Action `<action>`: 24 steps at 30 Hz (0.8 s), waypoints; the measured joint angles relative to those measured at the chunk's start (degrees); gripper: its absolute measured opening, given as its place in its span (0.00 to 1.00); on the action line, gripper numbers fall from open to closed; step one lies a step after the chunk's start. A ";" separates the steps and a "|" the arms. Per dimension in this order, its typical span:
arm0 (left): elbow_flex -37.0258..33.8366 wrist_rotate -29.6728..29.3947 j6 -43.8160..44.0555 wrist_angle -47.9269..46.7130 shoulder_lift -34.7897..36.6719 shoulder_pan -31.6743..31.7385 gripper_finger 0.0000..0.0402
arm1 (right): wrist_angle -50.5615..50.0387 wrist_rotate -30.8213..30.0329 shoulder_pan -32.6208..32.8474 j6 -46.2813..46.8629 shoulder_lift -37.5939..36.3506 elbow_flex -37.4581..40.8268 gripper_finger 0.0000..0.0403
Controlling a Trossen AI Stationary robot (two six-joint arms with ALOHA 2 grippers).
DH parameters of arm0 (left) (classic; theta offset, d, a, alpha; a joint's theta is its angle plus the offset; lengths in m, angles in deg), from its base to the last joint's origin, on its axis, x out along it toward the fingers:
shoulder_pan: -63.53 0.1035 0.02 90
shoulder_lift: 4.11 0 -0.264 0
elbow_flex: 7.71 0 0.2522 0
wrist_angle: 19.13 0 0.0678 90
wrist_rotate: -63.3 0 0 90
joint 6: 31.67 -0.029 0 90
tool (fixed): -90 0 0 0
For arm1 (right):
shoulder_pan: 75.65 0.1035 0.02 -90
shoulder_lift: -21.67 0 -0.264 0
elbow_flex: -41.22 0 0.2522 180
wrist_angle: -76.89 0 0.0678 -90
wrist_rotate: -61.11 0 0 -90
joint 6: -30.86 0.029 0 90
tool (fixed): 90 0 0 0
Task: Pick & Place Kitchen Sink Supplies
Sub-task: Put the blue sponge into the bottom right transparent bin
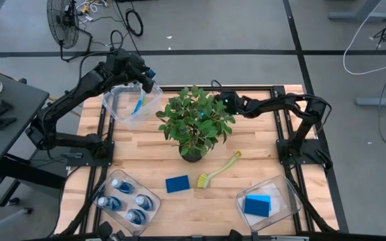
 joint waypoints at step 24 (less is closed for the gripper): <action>-0.02 0.04 -2.23 0.07 0.02 0.00 0.46 | -14.36 1.95 -1.11 3.22 6.16 -8.48 0.48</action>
